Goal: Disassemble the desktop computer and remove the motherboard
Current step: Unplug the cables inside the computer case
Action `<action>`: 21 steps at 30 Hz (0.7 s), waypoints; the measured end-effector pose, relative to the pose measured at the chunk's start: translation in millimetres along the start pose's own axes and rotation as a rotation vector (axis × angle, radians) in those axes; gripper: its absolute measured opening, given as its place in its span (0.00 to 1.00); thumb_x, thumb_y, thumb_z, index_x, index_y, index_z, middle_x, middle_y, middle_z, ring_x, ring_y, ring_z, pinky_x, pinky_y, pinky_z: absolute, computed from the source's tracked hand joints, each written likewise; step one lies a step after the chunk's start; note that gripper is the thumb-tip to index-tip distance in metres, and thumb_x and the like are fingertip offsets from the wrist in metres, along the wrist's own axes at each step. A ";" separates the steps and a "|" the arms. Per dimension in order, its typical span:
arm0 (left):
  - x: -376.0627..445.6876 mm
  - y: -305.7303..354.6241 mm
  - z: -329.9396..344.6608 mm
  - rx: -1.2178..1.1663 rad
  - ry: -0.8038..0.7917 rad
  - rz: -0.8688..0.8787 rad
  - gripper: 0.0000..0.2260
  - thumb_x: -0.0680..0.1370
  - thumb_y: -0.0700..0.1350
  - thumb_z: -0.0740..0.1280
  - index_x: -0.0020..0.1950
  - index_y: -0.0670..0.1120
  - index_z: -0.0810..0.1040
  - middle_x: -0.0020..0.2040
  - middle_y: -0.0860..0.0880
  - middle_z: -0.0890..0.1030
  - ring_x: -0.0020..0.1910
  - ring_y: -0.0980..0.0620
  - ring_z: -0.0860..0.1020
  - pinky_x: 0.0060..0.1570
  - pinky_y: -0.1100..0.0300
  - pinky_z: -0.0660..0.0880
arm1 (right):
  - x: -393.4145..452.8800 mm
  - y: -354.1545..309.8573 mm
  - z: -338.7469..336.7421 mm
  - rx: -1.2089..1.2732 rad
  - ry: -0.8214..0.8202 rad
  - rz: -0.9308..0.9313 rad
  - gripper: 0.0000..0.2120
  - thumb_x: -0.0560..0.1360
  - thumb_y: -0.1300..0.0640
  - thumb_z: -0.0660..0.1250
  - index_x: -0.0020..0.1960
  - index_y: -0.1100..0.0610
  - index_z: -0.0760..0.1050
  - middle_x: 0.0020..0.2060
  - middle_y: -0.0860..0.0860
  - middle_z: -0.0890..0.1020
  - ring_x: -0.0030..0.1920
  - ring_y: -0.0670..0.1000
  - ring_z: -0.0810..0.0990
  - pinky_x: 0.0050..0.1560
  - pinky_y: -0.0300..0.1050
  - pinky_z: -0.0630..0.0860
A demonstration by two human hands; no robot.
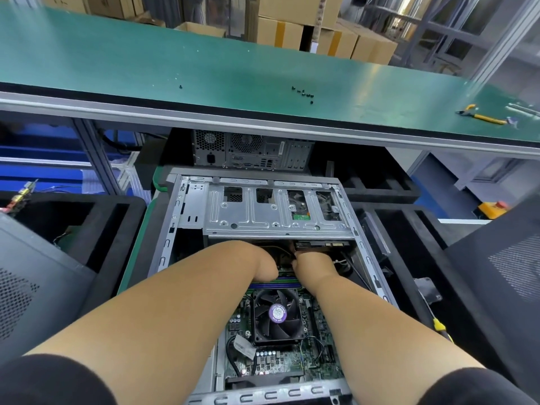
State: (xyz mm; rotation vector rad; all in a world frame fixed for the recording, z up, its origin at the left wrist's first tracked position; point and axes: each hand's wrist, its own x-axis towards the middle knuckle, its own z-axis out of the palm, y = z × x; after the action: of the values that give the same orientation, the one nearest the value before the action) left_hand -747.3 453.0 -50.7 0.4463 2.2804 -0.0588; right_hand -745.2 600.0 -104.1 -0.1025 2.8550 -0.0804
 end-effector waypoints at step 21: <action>-28.5 -3.8 -6.1 0.003 0.039 -0.021 0.06 0.82 0.44 0.54 0.53 0.45 0.68 0.52 0.46 0.68 0.49 0.48 0.65 0.50 0.56 0.64 | -15.1 -19.4 -14.1 0.408 -0.141 0.186 0.18 0.82 0.51 0.59 0.61 0.65 0.75 0.57 0.63 0.80 0.58 0.61 0.77 0.56 0.47 0.73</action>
State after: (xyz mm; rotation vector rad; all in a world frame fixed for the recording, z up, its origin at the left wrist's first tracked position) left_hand -735.2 442.0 -26.3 0.4287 2.3234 -0.0648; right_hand -733.5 582.5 -85.2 0.2308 2.6315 -0.5865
